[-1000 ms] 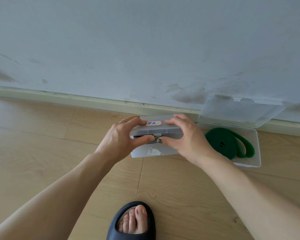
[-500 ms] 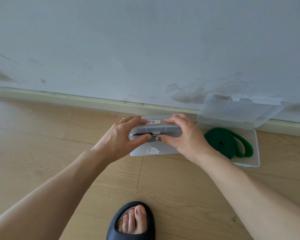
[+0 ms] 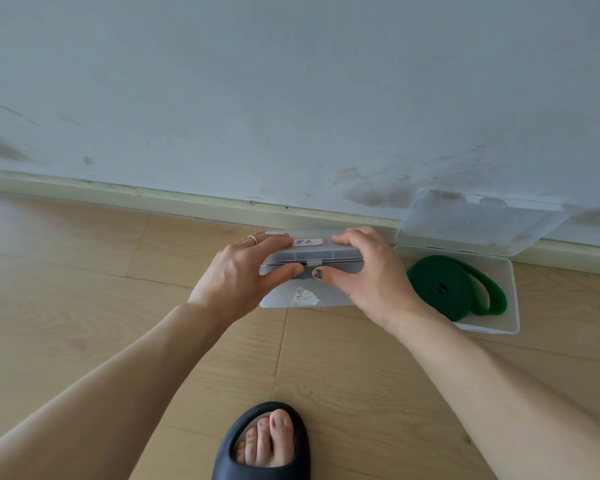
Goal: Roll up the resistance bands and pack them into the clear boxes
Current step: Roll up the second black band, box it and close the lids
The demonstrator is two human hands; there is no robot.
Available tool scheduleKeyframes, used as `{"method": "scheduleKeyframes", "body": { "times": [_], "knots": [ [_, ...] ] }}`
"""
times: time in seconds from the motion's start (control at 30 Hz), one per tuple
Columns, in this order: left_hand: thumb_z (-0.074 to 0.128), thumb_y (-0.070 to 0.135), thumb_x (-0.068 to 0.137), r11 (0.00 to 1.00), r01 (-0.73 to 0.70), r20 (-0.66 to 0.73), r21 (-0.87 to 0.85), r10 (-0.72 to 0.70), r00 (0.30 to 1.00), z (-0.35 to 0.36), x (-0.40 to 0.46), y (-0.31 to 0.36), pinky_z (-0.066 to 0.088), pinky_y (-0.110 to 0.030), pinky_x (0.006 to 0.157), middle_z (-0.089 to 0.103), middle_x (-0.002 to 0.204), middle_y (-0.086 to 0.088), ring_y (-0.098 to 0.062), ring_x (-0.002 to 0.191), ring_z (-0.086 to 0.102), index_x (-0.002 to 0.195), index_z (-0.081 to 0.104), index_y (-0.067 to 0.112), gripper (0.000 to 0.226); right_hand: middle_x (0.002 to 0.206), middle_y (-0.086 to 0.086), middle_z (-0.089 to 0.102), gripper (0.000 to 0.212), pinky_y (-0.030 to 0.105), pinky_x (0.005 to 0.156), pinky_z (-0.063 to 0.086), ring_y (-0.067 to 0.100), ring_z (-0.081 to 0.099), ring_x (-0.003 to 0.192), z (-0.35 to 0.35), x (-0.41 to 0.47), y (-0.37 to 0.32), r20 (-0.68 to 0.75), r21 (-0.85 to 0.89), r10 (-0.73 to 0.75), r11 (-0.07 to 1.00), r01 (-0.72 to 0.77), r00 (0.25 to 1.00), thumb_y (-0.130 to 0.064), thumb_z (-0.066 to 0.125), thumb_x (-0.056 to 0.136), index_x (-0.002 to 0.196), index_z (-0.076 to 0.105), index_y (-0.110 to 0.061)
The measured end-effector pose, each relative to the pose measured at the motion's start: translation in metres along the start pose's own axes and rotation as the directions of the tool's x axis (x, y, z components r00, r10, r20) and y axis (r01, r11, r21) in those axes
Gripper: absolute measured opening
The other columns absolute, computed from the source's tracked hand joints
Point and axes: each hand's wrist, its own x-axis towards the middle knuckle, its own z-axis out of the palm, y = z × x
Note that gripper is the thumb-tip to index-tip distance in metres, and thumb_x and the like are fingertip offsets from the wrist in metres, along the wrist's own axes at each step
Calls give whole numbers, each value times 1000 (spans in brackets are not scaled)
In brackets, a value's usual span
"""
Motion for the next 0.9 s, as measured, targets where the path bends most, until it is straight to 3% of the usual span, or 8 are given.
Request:
{"method": "scheduleKeyframes", "body": {
  "times": [0.1, 0.27, 0.5, 0.73, 0.8, 0.9],
  "knots": [
    [55, 61, 89, 998, -55, 46, 39, 53, 998, -3, 2, 0, 58, -40, 94, 71, 130, -2, -24, 118, 68, 129, 71, 18, 61, 126, -12, 51, 47, -2, 87, 30, 4, 49, 115, -2, 1, 0, 28, 9, 1, 1000, -1, 1000, -31, 85, 84, 126, 66, -22],
    [54, 68, 87, 970, -165, 187, 179, 132, 973, -11, 4, -5, 60, -44, 90, 63, 142, 4, -17, 129, 61, 144, 55, 28, 69, 127, -12, 53, 46, -1, 88, 30, 4, 50, 116, -4, 3, 1, 48, 0, -3, 1000, 3, 999, -33, 85, 84, 125, 67, -23],
    [57, 81, 72, 994, -42, 78, 103, 33, 996, -9, 5, -6, 59, -41, 88, 67, 134, 18, -12, 117, 67, 131, 63, 46, 69, 126, -14, 52, 47, -5, 88, 27, 0, 48, 116, -4, 2, 3, 43, -26, -36, 999, 37, 998, -36, 83, 86, 128, 67, -23],
    [65, 77, 72, 996, -49, 32, 77, 47, 998, -8, 4, -9, 61, -42, 85, 71, 130, 13, -14, 112, 72, 126, 70, 38, 67, 125, -17, 52, 48, -3, 89, 28, -1, 47, 116, -5, 3, 5, 15, -40, -49, 998, 50, 999, -38, 83, 84, 127, 68, -22],
    [69, 70, 76, 997, -71, 46, 37, 69, 997, -10, 1, -10, 58, -38, 96, 68, 134, 13, -9, 119, 68, 131, 68, 35, 65, 125, -17, 52, 48, -3, 87, 28, -1, 47, 115, -6, 3, 5, 23, -36, -36, 999, 37, 999, -37, 84, 84, 126, 67, -23],
    [74, 47, 88, 995, -97, 98, -33, 100, 990, -17, -1, -14, 42, -13, 106, 58, 140, 21, 9, 122, 53, 140, 61, 34, 55, 126, -18, 52, 48, -3, 86, 28, 0, 47, 117, -7, 4, 4, 40, -32, -24, 999, 25, 999, -38, 84, 84, 126, 67, -25]
  ]
}}
